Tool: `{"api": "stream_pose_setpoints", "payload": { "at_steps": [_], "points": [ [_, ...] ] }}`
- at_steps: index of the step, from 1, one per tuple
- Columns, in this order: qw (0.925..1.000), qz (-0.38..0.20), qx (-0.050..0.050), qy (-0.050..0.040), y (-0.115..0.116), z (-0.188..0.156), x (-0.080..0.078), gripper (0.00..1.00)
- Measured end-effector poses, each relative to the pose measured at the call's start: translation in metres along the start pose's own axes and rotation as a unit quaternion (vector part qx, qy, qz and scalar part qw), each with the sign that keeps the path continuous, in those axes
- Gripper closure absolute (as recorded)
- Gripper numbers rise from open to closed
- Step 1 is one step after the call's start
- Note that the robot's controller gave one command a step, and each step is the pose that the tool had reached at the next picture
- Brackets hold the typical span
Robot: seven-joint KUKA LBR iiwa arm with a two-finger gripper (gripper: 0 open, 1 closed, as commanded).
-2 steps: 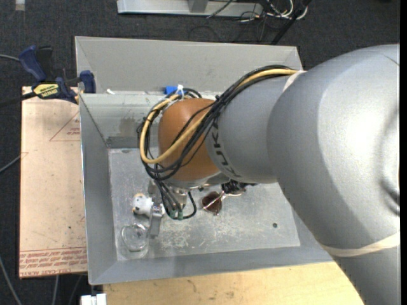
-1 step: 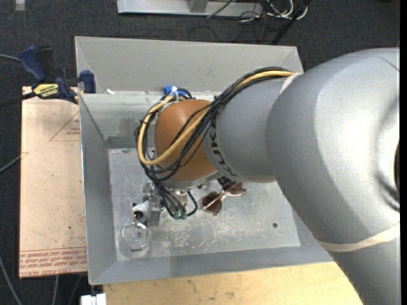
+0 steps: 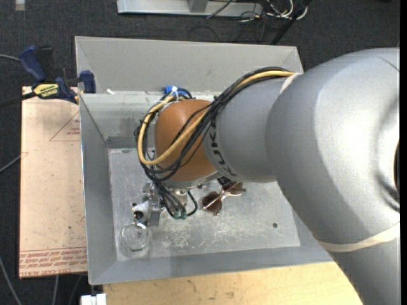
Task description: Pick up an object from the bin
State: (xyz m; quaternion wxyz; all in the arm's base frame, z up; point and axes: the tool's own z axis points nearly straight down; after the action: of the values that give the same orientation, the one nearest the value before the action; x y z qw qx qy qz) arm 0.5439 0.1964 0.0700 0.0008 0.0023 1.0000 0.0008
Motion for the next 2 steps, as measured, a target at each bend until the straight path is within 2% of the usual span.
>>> {"api": "stream_pose_setpoints", "payload": {
  "at_steps": [1, 2],
  "points": [
    [1.0, 0.0, 0.001, 0.0018, 0.0, -0.003, 0.001, 1.0],
    [1.0, 0.0, 0.002, 0.0049, -0.001, -0.021, 0.003, 1.0]
  ]
}}
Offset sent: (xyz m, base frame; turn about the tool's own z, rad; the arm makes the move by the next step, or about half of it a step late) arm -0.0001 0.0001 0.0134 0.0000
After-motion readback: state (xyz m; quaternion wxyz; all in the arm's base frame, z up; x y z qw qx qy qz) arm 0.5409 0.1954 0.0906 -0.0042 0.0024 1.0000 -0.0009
